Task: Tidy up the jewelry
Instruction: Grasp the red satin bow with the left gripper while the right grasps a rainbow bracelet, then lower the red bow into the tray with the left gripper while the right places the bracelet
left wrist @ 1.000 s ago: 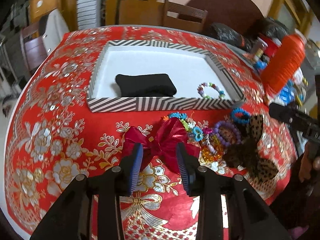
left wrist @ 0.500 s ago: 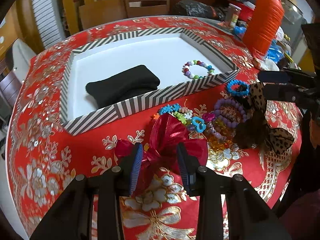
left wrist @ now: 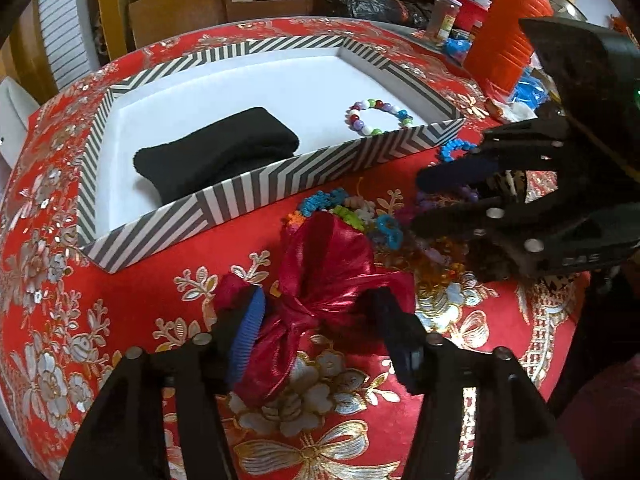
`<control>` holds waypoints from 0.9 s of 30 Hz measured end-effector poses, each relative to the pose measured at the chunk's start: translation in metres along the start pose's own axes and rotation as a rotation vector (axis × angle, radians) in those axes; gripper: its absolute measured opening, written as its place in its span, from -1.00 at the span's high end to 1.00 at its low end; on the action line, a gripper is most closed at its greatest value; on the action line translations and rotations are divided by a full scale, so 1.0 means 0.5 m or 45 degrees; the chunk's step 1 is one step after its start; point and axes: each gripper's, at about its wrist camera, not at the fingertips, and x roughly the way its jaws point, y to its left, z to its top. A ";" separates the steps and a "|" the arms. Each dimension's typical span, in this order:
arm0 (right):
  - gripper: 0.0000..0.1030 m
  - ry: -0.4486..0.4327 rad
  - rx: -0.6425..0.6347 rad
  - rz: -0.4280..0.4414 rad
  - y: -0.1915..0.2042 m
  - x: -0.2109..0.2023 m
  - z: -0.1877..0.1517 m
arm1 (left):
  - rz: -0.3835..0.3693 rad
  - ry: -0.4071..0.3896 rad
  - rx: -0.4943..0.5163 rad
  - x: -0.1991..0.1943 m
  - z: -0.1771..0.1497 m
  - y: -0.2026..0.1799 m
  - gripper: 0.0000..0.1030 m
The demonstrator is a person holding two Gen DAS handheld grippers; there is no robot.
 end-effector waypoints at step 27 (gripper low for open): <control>0.93 -0.366 0.178 0.199 -0.036 -0.211 -0.003 | 0.087 -0.080 -0.078 -0.061 -0.015 -0.022 -0.08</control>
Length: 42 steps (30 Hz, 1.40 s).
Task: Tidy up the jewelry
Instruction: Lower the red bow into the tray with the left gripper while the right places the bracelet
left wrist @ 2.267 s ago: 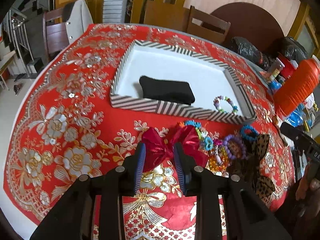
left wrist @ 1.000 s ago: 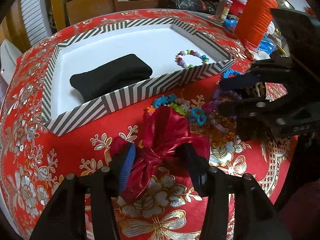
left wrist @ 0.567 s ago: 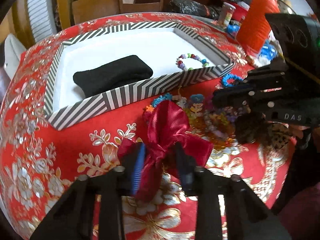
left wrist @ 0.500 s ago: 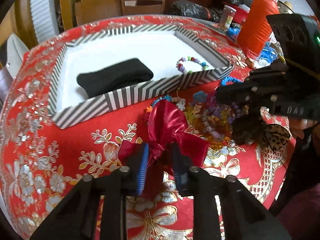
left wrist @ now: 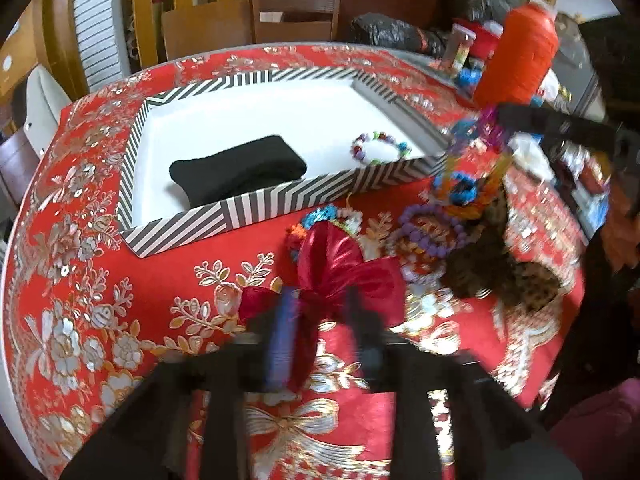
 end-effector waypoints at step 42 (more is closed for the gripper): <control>0.92 -0.095 0.027 -0.033 -0.013 -0.047 0.042 | 0.312 -0.172 -0.183 -0.087 0.064 -0.009 0.44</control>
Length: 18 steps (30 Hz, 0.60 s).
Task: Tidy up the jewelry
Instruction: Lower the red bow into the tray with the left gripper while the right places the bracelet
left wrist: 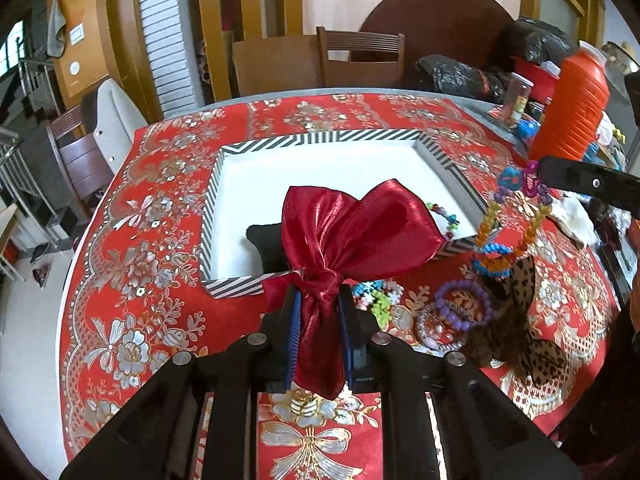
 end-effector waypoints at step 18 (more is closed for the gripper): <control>0.92 0.017 0.010 -0.065 -0.035 0.045 0.052 | 0.110 -0.003 -0.078 0.046 0.042 0.054 0.44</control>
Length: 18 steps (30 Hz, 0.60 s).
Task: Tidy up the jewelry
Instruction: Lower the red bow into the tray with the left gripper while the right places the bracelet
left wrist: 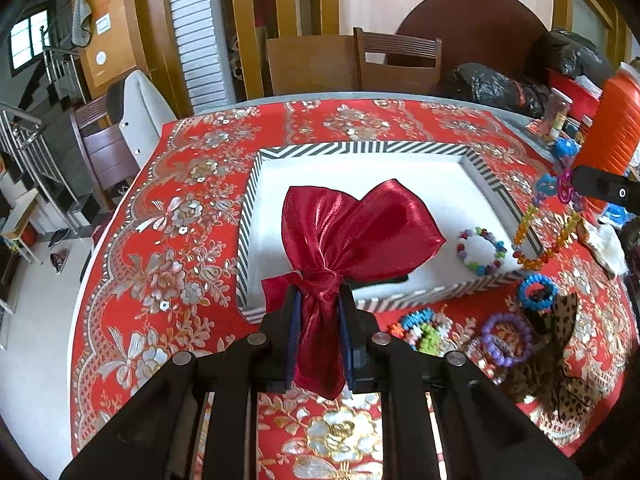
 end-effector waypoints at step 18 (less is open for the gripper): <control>0.93 0.125 0.121 -0.115 -0.092 0.199 0.074 | 0.010 0.107 -0.152 0.156 0.116 0.055 0.44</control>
